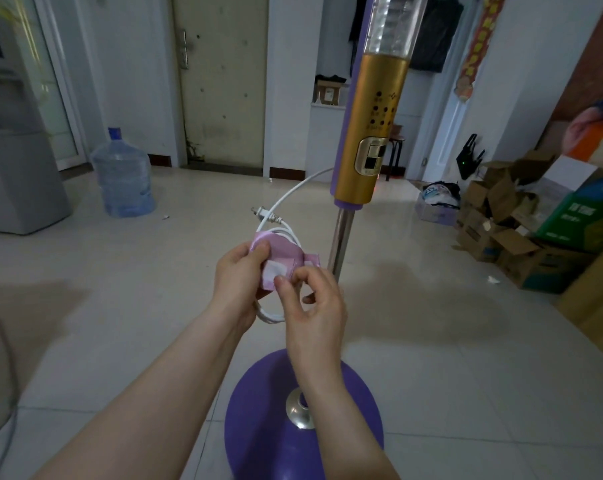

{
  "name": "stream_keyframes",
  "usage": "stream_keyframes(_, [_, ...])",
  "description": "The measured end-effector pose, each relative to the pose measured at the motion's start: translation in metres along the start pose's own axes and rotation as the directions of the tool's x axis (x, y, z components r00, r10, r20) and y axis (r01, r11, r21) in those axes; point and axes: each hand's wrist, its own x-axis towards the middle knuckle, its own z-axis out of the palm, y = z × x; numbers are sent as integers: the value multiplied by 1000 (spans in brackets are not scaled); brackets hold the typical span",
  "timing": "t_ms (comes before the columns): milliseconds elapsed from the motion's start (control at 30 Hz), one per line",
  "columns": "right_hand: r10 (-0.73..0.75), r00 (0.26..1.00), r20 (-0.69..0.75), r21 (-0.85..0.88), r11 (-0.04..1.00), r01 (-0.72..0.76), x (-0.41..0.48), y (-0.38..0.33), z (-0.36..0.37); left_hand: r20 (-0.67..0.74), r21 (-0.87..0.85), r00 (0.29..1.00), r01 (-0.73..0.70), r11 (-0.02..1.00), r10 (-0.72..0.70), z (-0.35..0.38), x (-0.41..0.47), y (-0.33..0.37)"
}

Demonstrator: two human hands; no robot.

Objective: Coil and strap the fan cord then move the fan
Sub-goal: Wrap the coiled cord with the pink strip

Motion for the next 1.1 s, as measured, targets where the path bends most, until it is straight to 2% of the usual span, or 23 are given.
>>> stream_keyframes(67, [40, 997, -71, 24, 999, -38, 4, 2, -2, 7, -38, 1000, 24, 999, -24, 3, 1, 3])
stream_keyframes(167, [237, 957, -165, 61, 971, -229, 11, 4, 3, 63, -100, 993, 110, 989, -104, 8, -3, 0])
stream_keyframes(267, [311, 923, -226, 110, 950, -293, 14, 5, 11, 131, -137, 984, 136, 981, -118, 8, -7, -5])
stream_keyframes(400, [319, 915, -247, 86, 948, -307, 22, 8, 16, 211, -64, 976, 73, 995, -58, 3, -7, -4])
stream_keyframes(567, [289, 936, -200, 58, 957, -283, 25, 11, 18, 144, -10, 989, 29, 1000, -27, 3, -4, -4])
stream_keyframes(700, [207, 949, -238, 62, 978, -198, 27, 14, 13, 146, -18, 989, 6, 1000, -3, 1, -1, -6])
stream_keyframes(867, [267, 933, -242, 35, 963, -267, 41, 20, 2, 160, 3, 987, -12, 1000, 12, -4, 2, -7])
stream_keyframes(1100, [294, 901, -320, -36, 946, -322, 49, 28, -7, 77, -53, 995, 61, 997, -57, -4, 4, -5])
